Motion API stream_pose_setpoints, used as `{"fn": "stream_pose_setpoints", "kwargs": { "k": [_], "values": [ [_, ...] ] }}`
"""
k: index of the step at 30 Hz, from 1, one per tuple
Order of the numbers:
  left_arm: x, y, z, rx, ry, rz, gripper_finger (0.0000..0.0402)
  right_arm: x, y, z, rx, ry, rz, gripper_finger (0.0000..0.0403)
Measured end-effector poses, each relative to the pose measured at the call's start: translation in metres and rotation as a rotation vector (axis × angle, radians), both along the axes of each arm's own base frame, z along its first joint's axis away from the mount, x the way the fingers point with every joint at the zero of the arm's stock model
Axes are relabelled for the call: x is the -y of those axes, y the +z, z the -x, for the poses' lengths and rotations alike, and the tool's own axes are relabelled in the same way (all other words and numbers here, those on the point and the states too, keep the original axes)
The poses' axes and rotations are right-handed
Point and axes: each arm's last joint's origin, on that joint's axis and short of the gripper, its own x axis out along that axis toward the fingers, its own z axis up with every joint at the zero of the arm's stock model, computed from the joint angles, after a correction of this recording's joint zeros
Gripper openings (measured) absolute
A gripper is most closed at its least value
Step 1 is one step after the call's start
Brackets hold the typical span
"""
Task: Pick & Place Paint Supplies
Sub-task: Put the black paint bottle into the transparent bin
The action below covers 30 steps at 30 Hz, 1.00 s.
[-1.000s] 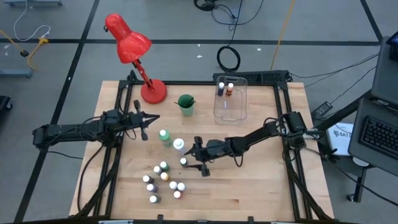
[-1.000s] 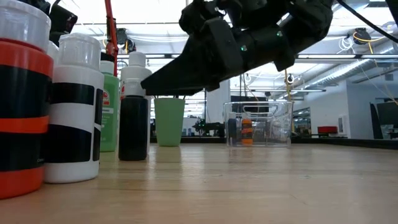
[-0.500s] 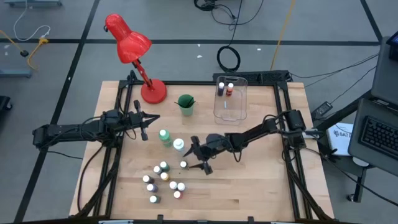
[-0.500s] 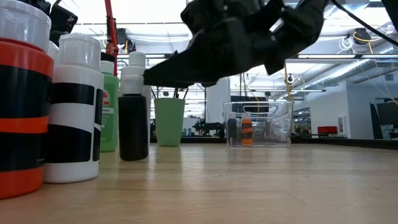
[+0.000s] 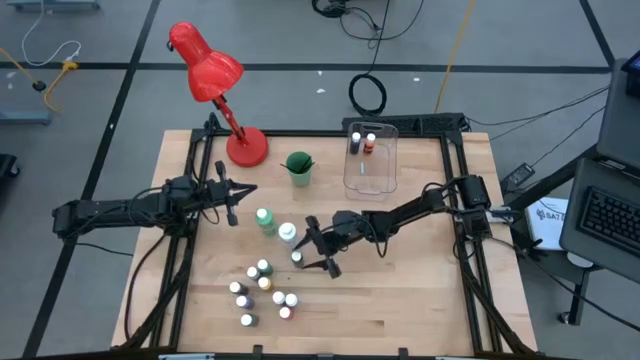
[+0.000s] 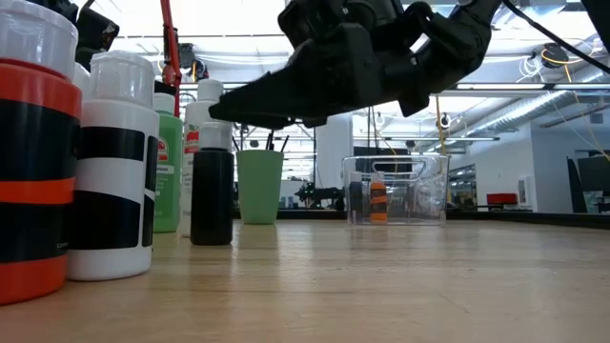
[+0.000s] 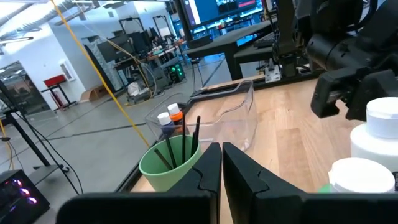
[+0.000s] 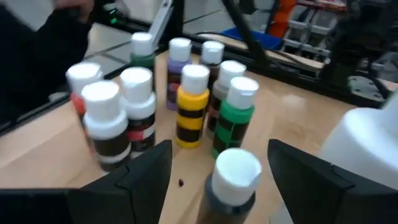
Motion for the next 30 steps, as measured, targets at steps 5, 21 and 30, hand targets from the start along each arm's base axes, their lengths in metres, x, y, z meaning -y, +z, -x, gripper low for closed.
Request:
{"fn": "stream_pose_setpoints", "kwargs": {
  "k": [5,21,30],
  "values": [
    [0.000,0.000,0.000,-0.001,-0.001,-0.002,0.0019,0.002,0.001,-0.001,0.002,-0.117,-0.013,0.0256],
    [0.000,-0.002,0.000,-0.019,-0.001,0.002,0.0019,-0.001,-0.033,-0.008,-0.048,-0.145,-0.149,0.0256],
    [0.000,-0.003,0.000,-0.039,-0.002,-0.039,0.0019,-0.001,-0.027,-0.009,0.009,-0.137,-0.132,0.0255]
  ]
}}
